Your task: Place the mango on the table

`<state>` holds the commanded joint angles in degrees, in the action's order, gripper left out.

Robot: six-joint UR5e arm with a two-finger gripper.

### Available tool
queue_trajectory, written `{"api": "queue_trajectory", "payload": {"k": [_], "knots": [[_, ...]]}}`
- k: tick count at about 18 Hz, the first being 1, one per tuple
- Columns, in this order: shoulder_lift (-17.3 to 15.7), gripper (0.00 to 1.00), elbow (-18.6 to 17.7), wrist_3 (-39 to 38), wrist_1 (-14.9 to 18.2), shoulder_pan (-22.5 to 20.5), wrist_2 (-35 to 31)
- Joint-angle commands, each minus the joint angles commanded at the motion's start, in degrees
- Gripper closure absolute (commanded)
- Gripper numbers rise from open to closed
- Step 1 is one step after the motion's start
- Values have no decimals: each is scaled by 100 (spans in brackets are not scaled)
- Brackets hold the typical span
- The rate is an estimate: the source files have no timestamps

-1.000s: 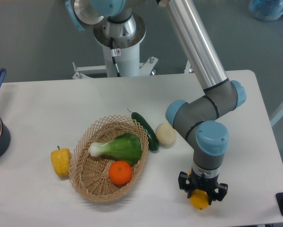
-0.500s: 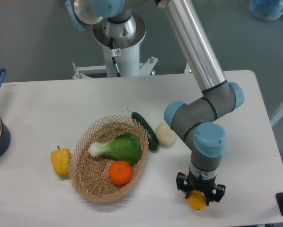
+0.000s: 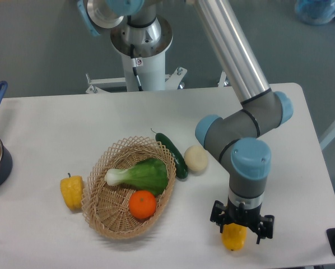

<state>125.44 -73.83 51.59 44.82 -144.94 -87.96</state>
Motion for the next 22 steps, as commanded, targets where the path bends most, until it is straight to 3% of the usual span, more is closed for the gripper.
{"api": "queue_trajectory", "payload": {"k": [2,5,9,12,17,22], "knots": [[-395,0,105,491,122,245,-422],[-862,0,97,904,745,238,-423],[-1284,0,26,2247,1334,-210,-406],[-1495,0,44,3390,2002,-500,-476],[-1733,0,18,4007,2443,-983,-572],[-1839,0,-35,4316,2470,-1221,-319]]}}
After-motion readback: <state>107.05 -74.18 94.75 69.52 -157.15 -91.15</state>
